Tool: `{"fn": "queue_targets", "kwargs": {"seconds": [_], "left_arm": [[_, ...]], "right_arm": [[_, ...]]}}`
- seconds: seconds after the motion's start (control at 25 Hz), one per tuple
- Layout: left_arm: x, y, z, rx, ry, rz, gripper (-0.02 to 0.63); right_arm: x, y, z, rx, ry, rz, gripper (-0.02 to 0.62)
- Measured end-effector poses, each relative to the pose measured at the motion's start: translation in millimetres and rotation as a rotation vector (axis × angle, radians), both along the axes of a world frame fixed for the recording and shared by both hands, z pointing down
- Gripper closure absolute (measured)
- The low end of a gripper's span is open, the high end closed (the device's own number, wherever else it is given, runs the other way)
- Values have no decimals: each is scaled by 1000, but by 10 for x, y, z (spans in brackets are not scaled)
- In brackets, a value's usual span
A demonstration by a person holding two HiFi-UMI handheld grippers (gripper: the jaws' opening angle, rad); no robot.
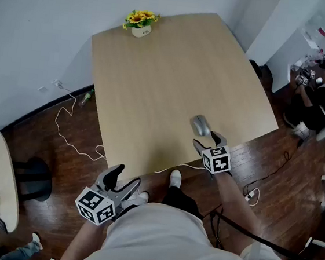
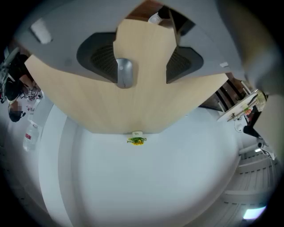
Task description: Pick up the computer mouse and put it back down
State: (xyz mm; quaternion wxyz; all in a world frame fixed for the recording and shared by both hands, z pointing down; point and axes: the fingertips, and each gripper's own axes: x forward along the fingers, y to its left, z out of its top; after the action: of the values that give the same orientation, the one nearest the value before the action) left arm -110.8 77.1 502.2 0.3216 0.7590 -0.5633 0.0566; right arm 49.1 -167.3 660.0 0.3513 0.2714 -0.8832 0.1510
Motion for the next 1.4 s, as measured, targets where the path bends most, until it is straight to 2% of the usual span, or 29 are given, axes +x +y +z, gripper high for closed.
{"fn": "queue_targets", "kwargs": {"seconds": [0.24, 0.4, 0.52, 0.64, 0.76, 0.92, 1.08, 1.2, 1.4], "left_arm": [[151, -423, -47, 0, -24, -34, 321], [202, -433, 33, -43, -17, -82, 320], [212, -431, 63, -67, -10, -116, 321], [202, -420, 89, -70, -17, -121, 320], [174, -411, 102, -59, -22, -106, 320], [150, -336, 53, -31, -27, -64, 320], [174, -223, -26, 6, -22, 19, 297], [226, -121, -111, 51, -23, 116, 273], [242, 97, -243, 110, -5, 207, 254]], "right_arm": [[22, -796, 694, -40, 94, 15, 262], [-105, -885, 991, -82, 122, -20, 262], [-132, -902, 1082, -64, 120, -15, 249], [-118, -940, 1072, -46, 91, 2, 298], [-123, -983, 1069, -57, 100, 9, 301], [-167, -846, 781, -53, 69, 18, 301], [-199, -465, 175, -55, -17, 10, 301], [-163, -107, -351, -32, -77, 17, 301], [-74, 653, -1078, 9, -139, 6, 301]]}}
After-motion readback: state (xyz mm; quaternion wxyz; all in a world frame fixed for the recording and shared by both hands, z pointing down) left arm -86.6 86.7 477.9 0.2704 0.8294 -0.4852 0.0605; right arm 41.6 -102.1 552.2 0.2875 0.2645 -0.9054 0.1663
